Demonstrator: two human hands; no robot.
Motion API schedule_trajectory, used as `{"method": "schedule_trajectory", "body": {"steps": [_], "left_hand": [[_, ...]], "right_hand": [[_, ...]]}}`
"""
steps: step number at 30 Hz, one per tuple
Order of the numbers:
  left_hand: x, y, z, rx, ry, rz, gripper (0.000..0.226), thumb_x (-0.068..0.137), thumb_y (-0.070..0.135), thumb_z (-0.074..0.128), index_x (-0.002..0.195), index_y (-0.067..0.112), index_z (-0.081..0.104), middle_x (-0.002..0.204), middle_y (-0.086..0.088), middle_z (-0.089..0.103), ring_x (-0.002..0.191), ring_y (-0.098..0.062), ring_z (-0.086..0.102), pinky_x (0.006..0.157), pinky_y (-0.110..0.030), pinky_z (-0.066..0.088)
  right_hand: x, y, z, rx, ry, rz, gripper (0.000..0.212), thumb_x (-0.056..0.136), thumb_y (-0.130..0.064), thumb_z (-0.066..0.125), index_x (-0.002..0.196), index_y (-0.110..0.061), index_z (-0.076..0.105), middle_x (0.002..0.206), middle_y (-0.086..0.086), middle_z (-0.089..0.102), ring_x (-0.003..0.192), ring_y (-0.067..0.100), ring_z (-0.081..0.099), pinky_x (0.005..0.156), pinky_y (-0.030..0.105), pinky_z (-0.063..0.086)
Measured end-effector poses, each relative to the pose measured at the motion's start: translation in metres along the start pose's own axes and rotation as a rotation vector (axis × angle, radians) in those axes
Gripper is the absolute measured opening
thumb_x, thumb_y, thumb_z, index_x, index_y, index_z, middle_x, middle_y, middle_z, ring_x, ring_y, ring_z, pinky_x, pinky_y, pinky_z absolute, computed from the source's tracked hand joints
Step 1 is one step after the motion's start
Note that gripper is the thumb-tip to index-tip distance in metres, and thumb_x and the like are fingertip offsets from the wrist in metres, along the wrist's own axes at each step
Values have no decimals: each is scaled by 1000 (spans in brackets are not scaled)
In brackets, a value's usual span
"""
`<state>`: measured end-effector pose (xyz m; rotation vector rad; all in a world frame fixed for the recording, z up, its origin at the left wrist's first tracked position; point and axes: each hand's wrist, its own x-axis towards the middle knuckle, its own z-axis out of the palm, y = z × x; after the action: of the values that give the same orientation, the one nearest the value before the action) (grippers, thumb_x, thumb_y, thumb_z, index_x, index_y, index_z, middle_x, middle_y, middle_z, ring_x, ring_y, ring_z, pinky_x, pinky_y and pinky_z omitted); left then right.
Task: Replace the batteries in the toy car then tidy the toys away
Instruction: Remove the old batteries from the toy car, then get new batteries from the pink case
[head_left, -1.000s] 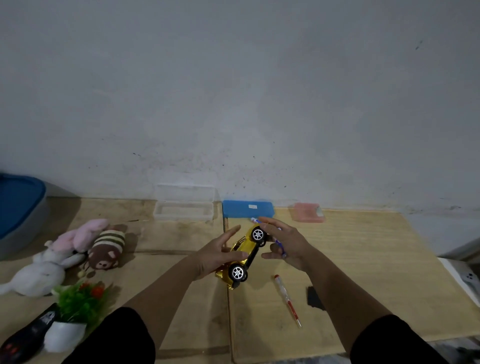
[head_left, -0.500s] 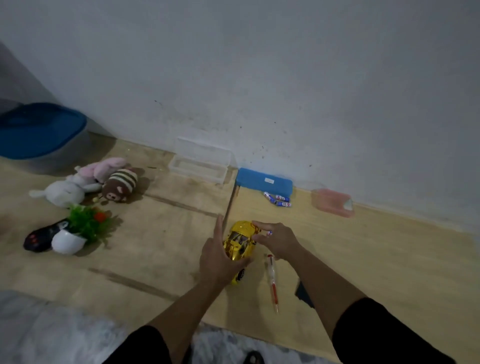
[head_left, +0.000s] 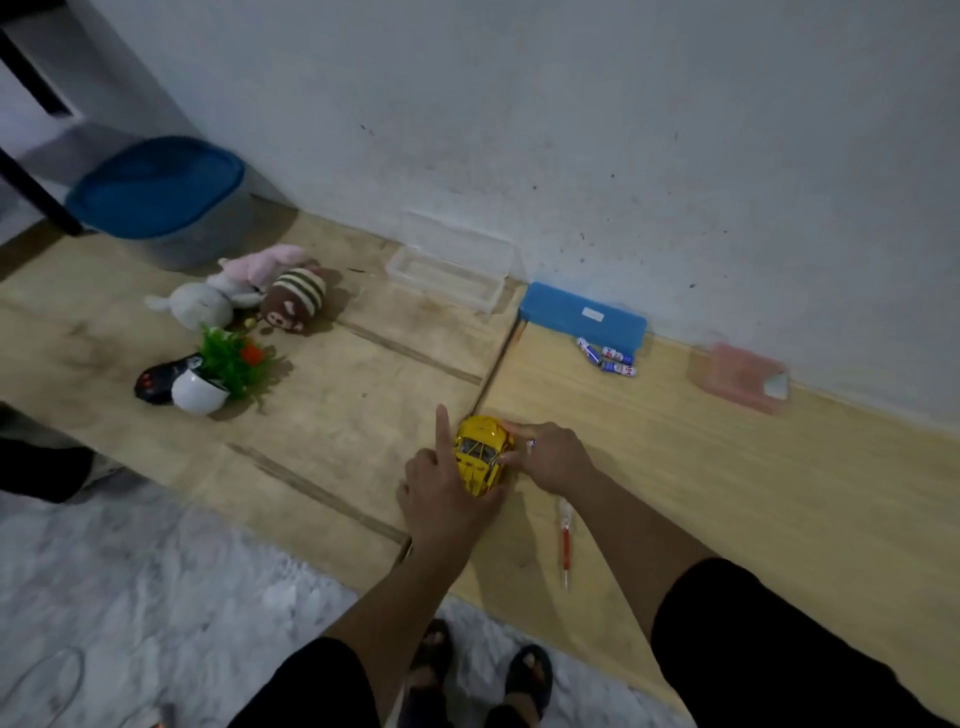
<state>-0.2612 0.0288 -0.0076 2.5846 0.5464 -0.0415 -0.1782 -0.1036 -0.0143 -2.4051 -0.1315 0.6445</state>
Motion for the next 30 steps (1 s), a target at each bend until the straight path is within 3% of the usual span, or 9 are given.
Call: {"method": "schedule_trajectory", "body": {"steps": [7, 12, 17, 20, 24, 30], "left_hand": [[17, 0, -7, 59, -108, 89, 123, 61, 67, 71, 148, 36, -10, 140, -8, 33, 128, -26, 28, 94, -44, 34], [49, 33, -17, 16, -139, 244, 121, 64, 64, 71, 148, 36, -12, 150, -8, 23, 135, -28, 19, 101, -48, 28], [59, 92, -6, 33, -176, 483, 113, 70, 60, 69, 150, 32, -5, 151, 2, 22, 137, -23, 18, 107, -45, 26], [59, 129, 13, 84, -193, 625, 105, 73, 61, 65, 150, 33, -1, 151, 5, 22, 139, -20, 17, 103, -41, 28], [66, 184, 49, 154, -206, 748, 97, 78, 58, 62, 150, 32, 2, 149, 6, 26, 139, -19, 19, 103, -42, 28], [72, 248, 114, 234, -248, 782, 81, 88, 45, 55, 151, 26, 6, 155, 9, 19, 144, -13, 12, 112, -40, 24]], "right_hand": [[-7, -9, -8, -113, -17, 46, 64, 83, -42, 66, 140, -36, 38, 128, 18, 54, 116, 29, 53, 93, 33, 42], [-19, 0, -58, -272, 166, 195, 70, 89, -43, 57, 147, -37, 19, 131, 13, 44, 114, 29, 51, 88, 36, 44], [-53, 43, -118, -276, 391, 322, 63, 90, -37, 57, 145, -33, 27, 131, 9, 47, 117, 25, 52, 91, 36, 44], [-68, 75, -146, -334, 451, 369, 58, 91, -36, 56, 143, -32, 32, 136, 6, 45, 119, 23, 52, 92, 34, 44], [-66, 117, -171, -479, 441, 381, 54, 94, -34, 51, 144, -33, 29, 149, 3, 33, 116, 27, 55, 87, 34, 46], [-34, 173, -185, -649, 339, 273, 55, 99, -22, 39, 149, -28, 16, 158, 0, 12, 104, 32, 63, 78, 36, 49]]}}
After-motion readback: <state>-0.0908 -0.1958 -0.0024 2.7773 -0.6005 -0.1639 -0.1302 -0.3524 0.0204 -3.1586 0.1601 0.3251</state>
